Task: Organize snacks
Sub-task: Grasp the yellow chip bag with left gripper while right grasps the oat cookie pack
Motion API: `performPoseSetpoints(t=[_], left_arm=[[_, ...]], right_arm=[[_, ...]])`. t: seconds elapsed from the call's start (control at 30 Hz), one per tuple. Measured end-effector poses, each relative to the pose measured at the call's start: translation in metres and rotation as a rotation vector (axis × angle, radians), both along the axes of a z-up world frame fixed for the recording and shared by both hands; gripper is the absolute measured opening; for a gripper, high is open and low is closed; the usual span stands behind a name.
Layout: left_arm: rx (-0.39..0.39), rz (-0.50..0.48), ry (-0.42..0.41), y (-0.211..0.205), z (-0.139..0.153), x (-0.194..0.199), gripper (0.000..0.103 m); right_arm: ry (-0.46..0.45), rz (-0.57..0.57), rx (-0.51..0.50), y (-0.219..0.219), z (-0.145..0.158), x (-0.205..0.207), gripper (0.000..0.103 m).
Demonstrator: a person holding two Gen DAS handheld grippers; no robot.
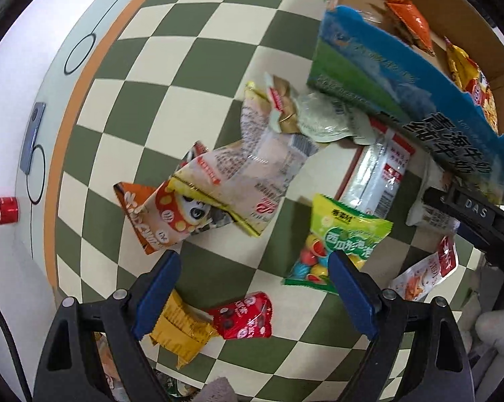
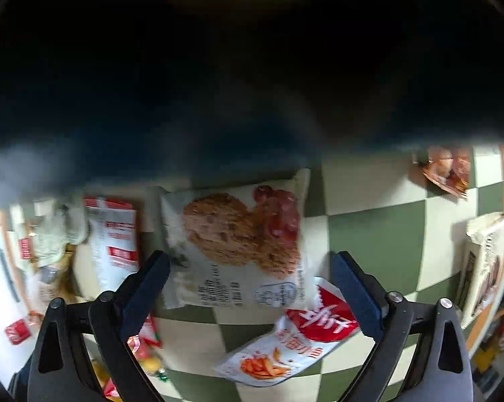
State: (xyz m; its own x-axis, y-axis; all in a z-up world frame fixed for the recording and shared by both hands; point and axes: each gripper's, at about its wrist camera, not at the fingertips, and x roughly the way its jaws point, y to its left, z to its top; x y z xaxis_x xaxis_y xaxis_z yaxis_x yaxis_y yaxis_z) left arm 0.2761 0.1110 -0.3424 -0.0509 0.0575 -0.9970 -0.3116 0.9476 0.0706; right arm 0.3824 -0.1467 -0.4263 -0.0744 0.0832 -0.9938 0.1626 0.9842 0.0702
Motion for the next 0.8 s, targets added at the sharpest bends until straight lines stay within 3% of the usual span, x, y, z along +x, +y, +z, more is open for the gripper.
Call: performPoseSetpoints(t=[0.3, 0.37, 0.63, 0.8], left_arm=[[-0.032, 0.075, 0.006, 0.032, 0.011, -0.023, 0.09], [-0.038, 0.085, 0.008, 0.041, 0.014, -0.033, 0.09], [-0.052, 0.051, 0.095, 0.063, -0.012, -0.085, 0.09], [-0.079, 0.067, 0.188, 0.07, -0.046, -0.108, 0.09]], right_arm=[[-0.016, 0.03, 0.056, -0.008, 0.016, -0.022, 0.049], [-0.014, 0.033, 0.084, -0.017, 0.021, -0.03, 0.045], [0.08, 0.042, 0.177, -0.033, 0.015, -0.064, 0.045], [0.128, 0.06, 0.201, -0.032, 0.01, -0.073, 0.06]])
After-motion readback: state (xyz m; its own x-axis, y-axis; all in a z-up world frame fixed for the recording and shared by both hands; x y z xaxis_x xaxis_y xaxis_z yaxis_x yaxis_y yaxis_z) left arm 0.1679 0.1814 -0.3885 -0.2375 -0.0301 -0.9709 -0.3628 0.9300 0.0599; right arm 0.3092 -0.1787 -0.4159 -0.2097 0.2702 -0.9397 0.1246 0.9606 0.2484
